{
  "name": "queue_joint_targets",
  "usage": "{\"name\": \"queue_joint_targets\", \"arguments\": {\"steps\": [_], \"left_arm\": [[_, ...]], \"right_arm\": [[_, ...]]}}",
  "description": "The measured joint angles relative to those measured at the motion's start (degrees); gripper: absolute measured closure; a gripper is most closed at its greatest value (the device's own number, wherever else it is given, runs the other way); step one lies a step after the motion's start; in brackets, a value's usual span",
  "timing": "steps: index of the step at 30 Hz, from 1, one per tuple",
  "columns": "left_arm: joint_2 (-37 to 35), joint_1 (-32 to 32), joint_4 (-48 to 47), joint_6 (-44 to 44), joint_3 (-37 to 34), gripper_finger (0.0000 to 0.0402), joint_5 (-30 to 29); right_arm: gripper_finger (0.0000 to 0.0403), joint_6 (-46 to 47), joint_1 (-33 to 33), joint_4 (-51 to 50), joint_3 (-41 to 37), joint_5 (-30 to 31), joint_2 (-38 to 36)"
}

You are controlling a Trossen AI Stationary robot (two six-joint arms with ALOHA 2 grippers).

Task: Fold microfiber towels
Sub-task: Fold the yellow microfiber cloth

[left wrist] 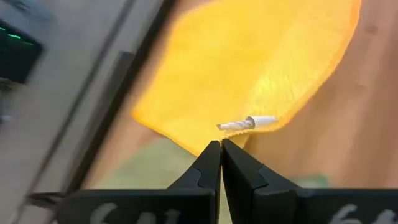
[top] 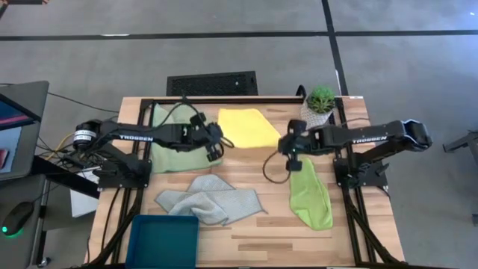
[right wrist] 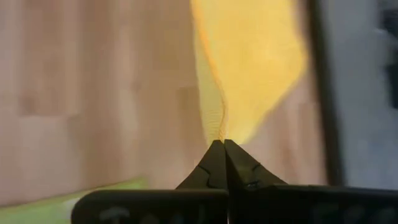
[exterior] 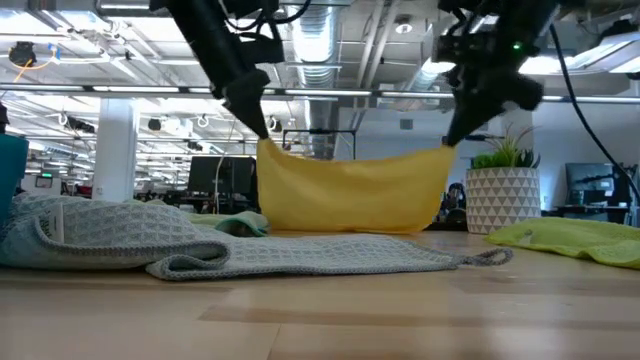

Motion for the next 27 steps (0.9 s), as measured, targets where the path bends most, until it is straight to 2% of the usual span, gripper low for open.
{"name": "queue_joint_targets", "arguments": {"steps": [6, 14, 19, 22, 27], "left_arm": [[-0.01, -4.64, 0.15, -6.39, -2.91, 0.0401, 4.38], [-0.03, -8.6, -0.09, -13.79, -4.7, 0.0401, 11.13], [-0.01, -8.83, 0.4, -15.33, -4.73, 0.0401, 6.12], [-0.03, -7.85, 0.59, -15.45, -4.73, 0.0401, 1.15], [-0.03, -4.9, 1.23, -15.45, -4.73, 0.0401, -3.79]], "right_arm": [[0.04, 5.89, 5.37, 1.32, -4.47, -5.38, 0.0], [0.04, 12.43, 9.95, 2.69, -7.69, -8.79, 0.0], [0.04, 11.44, 9.27, 6.68, -7.7, -6.84, 0.0], [0.04, 10.35, 7.19, 7.77, -7.7, -4.58, 0.0], [0.04, 10.12, 2.29, 7.91, -7.7, 0.04, 0.0]]}}
